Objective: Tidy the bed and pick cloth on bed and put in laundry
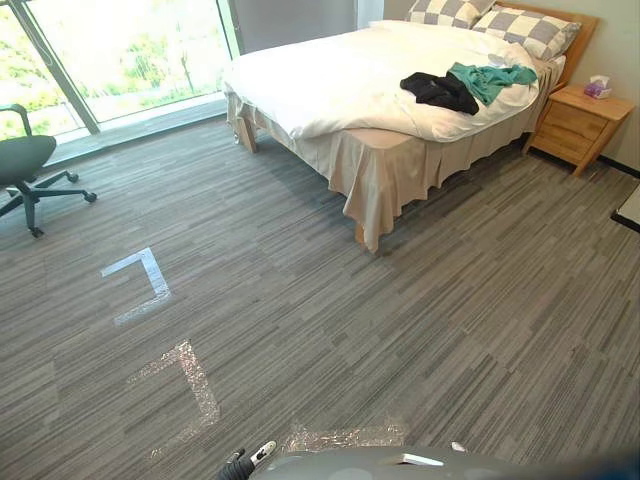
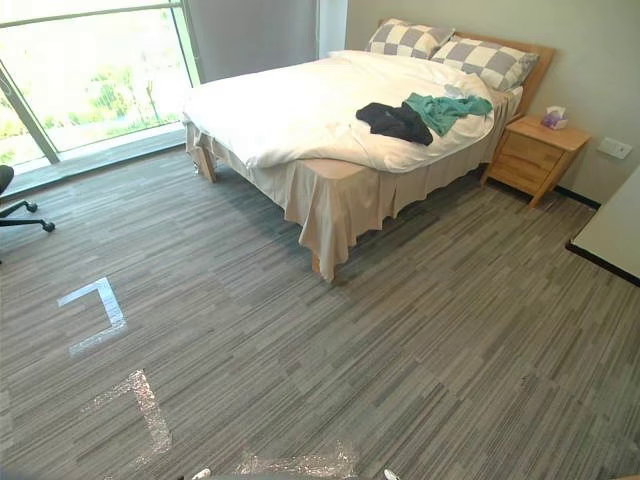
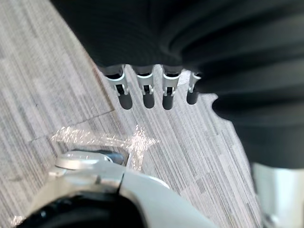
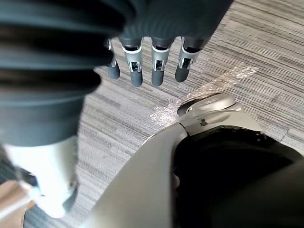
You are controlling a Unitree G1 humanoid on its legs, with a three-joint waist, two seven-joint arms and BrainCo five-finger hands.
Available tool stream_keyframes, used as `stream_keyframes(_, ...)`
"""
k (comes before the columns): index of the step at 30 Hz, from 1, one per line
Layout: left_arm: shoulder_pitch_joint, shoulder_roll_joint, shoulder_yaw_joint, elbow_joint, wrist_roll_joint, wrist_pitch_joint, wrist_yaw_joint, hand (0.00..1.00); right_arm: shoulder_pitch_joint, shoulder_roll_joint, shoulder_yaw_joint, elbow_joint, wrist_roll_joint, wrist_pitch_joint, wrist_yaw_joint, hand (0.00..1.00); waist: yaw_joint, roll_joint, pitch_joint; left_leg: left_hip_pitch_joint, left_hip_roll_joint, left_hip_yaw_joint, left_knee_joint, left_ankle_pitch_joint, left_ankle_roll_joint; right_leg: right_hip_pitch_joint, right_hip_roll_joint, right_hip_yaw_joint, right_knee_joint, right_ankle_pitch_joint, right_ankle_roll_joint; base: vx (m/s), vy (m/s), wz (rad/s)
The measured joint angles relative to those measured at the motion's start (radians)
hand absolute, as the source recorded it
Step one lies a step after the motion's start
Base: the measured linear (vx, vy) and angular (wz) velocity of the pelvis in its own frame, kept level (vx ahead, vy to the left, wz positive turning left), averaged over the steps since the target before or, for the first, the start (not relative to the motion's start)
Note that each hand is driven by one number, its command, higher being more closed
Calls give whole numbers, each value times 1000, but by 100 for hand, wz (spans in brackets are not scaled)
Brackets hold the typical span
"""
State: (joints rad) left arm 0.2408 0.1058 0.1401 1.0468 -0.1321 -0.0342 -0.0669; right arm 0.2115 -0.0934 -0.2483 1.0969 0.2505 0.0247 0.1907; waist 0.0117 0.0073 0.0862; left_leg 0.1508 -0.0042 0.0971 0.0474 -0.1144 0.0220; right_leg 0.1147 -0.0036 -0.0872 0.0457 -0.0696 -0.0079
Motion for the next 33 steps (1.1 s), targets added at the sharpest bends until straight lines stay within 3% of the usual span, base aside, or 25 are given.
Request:
stream_keyframes(14,0,-5,19,-2,50,-30,-55,0,-17,-6,1,4,-18,6,6,0,3,11,6,59,-1,3,-42,-4,-23,70,1,-23,-66,8,31,41,1,1)
stream_keyframes(23,10,-6,20,-6,98,-58,-66,0,-1,3,-11,-16,22,2,6,0,6,3,10,37,3,25,-43,-11,-25,20,1,-23,-16,-27,10,-73,-24,-3)
stream_keyframes(26,13,-3,19,-29,122,-63,-79,0,25,18,-19,-59,49,1,-1,0,6,-9,24,21,7,57,12,-41,-17,-64,-17,-15,169,-114,19,-11,-25,-21)
stream_keyframes(30,10,14,-30,-53,123,-46,-79,0,44,30,-17,-107,76,13,-20,0,5,-22,47,48,11,127,63,-80,-14,-156,-67,-78,442,-178,89,4,-23,-35)
stream_keyframes(32,3,23,-44,-75,123,-21,-79,0,46,37,-18,-122,81,26,-31,0,2,-18,57,79,26,162,66,-89,-13,-196,-96,-137,568,-203,88,11,-45,-47)
stream_keyframes(33,2,26,-44,-80,123,-7,-79,0,47,43,-21,-125,90,30,-37,0,2,-25,61,95,40,172,80,-103,-24,-204,-143,-196,609,-229,70,36,-59,-45)
